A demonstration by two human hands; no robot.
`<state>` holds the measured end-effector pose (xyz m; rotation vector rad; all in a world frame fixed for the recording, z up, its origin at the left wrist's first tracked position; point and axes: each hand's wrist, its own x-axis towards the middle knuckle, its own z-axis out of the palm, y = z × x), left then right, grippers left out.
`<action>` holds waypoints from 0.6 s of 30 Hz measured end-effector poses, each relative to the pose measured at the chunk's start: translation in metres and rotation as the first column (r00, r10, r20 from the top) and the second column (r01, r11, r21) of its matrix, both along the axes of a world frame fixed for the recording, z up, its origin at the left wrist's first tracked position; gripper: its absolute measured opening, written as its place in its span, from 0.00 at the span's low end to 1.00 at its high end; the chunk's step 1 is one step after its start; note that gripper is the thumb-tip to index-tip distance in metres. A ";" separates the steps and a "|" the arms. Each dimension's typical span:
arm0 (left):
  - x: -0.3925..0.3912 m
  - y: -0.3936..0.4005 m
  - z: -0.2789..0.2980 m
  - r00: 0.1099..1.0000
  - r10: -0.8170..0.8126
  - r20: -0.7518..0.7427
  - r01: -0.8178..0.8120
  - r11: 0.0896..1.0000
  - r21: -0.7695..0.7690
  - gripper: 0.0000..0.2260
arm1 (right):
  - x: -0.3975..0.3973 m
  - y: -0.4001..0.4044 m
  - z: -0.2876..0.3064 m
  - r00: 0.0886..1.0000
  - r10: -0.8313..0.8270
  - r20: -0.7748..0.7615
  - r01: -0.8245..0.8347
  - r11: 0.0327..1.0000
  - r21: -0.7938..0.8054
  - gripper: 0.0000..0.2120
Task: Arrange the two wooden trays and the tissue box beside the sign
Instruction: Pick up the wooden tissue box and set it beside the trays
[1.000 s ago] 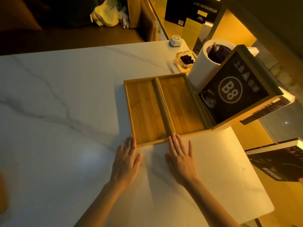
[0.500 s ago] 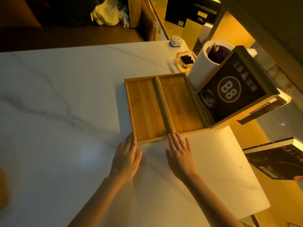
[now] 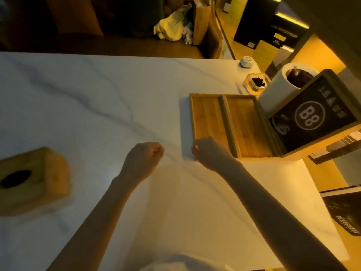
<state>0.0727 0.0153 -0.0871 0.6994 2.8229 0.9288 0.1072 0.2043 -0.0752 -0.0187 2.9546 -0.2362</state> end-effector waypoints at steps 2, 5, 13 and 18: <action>0.001 -0.028 0.011 0.998 0.064 -0.024 -0.064 0.998 0.024 0.12 | -0.012 -0.030 0.003 0.998 0.014 -0.062 -0.019 0.996 -0.085 0.13; 0.004 -0.074 0.019 0.979 0.189 -0.082 -0.186 0.982 0.043 0.10 | -0.028 -0.079 0.007 0.986 0.126 -0.108 -0.142 0.978 -0.152 0.14; 0.023 -0.178 0.007 0.783 0.607 -0.131 -0.605 0.794 0.061 0.12 | -0.058 -0.202 -0.006 0.945 0.304 -0.117 -0.325 0.848 -0.419 0.16; 0.028 -0.207 -0.013 0.643 0.760 -0.094 -0.764 0.644 -0.027 0.19 | -0.080 -0.251 -0.022 0.913 0.397 0.093 -0.235 0.699 -0.675 0.28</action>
